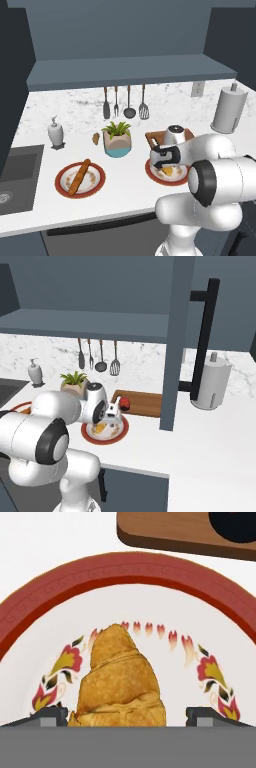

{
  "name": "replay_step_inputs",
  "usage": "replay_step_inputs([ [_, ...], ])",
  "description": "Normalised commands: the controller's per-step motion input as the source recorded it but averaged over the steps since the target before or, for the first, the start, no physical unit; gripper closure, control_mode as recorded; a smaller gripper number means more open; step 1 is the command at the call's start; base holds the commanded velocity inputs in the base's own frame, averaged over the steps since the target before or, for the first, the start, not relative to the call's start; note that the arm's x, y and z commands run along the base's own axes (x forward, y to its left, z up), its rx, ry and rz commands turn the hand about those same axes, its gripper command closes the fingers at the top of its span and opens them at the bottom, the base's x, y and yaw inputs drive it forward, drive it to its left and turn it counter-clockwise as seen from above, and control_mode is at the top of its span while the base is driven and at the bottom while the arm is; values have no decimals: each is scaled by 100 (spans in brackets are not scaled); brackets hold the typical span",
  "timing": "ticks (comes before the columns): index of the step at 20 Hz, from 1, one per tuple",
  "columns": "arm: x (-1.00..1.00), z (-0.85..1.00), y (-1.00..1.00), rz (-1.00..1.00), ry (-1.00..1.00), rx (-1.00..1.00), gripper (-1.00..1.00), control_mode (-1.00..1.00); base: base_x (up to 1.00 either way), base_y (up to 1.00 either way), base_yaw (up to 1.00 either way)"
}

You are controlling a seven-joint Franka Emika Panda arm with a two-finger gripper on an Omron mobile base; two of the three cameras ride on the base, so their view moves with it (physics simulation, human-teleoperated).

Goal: From the different types of pastries on the counter, select a croissant and place it on the cutting board. Then retrieve a jar of jam from the cabinet and place it alongside the croissant on the cutting board.

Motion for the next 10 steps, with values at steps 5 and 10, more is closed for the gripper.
replay_step_inputs([
  [5, 0, -1, 10, 0, 0, 0, 100, -100, 0, 0, 0],
  [10, -1, 12, -31, 0, 5, 0, 100, -100, 0, 0, 0],
])
